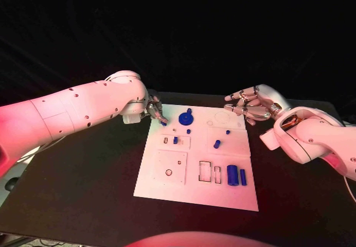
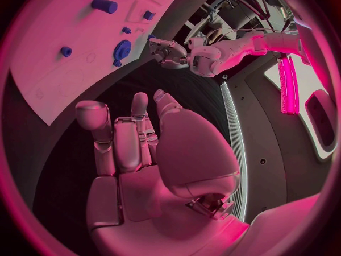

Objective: Assemble the parts on the task board

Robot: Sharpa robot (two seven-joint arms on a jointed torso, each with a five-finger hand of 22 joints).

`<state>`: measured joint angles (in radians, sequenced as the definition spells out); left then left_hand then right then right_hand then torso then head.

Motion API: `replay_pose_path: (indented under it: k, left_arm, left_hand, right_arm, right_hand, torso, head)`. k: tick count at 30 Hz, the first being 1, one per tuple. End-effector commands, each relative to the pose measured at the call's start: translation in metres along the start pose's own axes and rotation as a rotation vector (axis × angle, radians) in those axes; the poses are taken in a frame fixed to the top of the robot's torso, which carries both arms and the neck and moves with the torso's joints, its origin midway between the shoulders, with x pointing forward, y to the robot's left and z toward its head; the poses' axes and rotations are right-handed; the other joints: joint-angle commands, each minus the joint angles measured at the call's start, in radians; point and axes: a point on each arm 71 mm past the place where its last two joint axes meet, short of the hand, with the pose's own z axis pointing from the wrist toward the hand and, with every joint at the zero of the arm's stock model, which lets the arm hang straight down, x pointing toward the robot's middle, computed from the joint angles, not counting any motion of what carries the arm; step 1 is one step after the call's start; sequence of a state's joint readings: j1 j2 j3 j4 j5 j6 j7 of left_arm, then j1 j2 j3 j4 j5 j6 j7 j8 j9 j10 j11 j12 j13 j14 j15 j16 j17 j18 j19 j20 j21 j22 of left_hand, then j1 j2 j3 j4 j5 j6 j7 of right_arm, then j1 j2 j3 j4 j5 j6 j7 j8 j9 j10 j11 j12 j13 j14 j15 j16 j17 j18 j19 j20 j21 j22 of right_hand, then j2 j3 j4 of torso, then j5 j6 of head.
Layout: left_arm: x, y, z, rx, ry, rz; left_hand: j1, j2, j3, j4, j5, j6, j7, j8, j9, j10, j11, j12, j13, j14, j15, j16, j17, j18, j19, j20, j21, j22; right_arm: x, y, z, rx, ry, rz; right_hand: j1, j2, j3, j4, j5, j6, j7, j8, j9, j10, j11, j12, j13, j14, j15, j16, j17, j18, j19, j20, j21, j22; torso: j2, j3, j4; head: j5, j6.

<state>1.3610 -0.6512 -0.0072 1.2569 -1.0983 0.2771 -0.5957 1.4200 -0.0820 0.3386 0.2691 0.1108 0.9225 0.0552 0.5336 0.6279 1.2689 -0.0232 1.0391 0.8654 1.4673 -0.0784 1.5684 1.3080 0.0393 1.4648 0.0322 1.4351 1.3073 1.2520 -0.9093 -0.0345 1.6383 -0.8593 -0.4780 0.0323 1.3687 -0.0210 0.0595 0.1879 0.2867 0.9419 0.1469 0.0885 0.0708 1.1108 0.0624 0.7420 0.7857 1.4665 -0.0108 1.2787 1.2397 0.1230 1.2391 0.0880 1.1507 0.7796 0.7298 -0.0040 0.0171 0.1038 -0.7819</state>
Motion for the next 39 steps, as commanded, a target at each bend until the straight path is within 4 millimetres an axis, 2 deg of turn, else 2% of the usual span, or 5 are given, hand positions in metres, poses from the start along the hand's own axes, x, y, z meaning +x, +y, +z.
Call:
replay_pose_path:
  k: [1,8,12,25,39]
  left_arm:
    - [0.003,-0.002,-0.004,0.040,-0.061,-0.010]
    - [0.019,0.002,-0.013,0.072,-0.053,-0.005]
    - [0.026,0.004,-0.015,0.082,-0.046,-0.007]
    - [0.044,0.001,-0.014,0.099,-0.019,-0.005]
    - [0.050,0.002,-0.012,0.084,0.023,0.017]
  left_hand:
    - [-0.001,-0.019,0.139,-0.127,-0.004,0.009,-0.004,0.006,-0.001,0.010,0.002,0.007,0.004,0.103,0.003,0.002,0.263,0.001,0.024,0.004,0.002,0.123]
    - [-0.005,-0.064,0.190,-0.146,-0.005,0.028,-0.002,0.004,-0.012,0.024,0.002,0.018,0.016,0.103,0.003,0.002,0.263,0.000,0.027,0.003,0.006,0.129]
    - [-0.016,-0.095,0.219,-0.158,0.002,0.057,-0.003,-0.006,-0.028,0.050,0.000,0.044,0.052,0.103,0.002,0.002,0.263,-0.002,0.031,0.003,0.010,0.135]
    - [-0.023,-0.100,0.230,-0.161,0.005,0.067,-0.004,-0.012,-0.035,0.057,-0.001,0.049,0.062,0.103,0.001,0.002,0.263,-0.003,0.033,0.002,0.014,0.139]
    - [-0.023,-0.100,0.233,-0.162,0.006,0.068,-0.004,-0.013,-0.036,0.058,-0.001,0.049,0.062,0.103,0.001,0.002,0.263,-0.003,0.033,0.002,0.013,0.138]
  right_arm:
    - [0.001,0.001,0.000,-0.011,0.003,0.000]
    - [0.000,0.000,-0.001,-0.010,0.003,0.001]
    - [0.001,0.000,-0.001,-0.009,0.004,0.001]
    - [0.002,0.000,-0.001,-0.009,0.006,0.002]
    - [0.002,0.000,-0.001,-0.009,0.008,0.003]
  right_hand:
    - [-0.001,0.014,0.000,0.004,0.003,0.000,0.008,-0.001,-0.001,-0.006,0.001,0.000,-0.001,0.023,-0.005,-0.004,-0.001,0.019,-0.005,0.000,-0.005,-0.001]
    - [-0.001,0.014,0.000,0.004,0.003,0.000,0.008,-0.001,-0.001,-0.006,0.001,0.000,-0.001,0.023,-0.005,-0.004,-0.001,0.019,-0.005,0.000,-0.005,-0.001]
    - [-0.001,0.015,0.000,0.005,0.005,0.000,0.008,-0.001,-0.001,-0.006,0.001,0.000,-0.002,0.022,-0.004,-0.004,-0.002,0.019,-0.005,0.000,-0.006,-0.002]
    - [-0.001,0.015,0.000,0.005,0.005,0.000,0.008,-0.001,-0.001,-0.006,0.001,0.000,-0.002,0.022,-0.004,-0.004,-0.002,0.019,-0.005,0.000,-0.006,-0.002]
    - [-0.001,0.015,0.000,0.005,0.005,0.000,0.008,-0.001,-0.001,-0.006,0.001,0.000,-0.002,0.022,-0.004,-0.004,-0.002,0.019,-0.005,0.000,-0.006,-0.002]
  torso:
    - [-0.001,-0.0007,0.0038]
    - [-0.002,-0.0011,0.0031]
    - [-0.001,-0.0011,0.0026]
    - [0.001,-0.0004,-0.0008]
    - [0.000,-0.0001,0.0007]
  head:
    - [-0.002,-0.004]
    - [-0.001,-0.005]
    - [-0.003,-0.006]
    - [0.004,-0.006]
    - [0.003,-0.012]
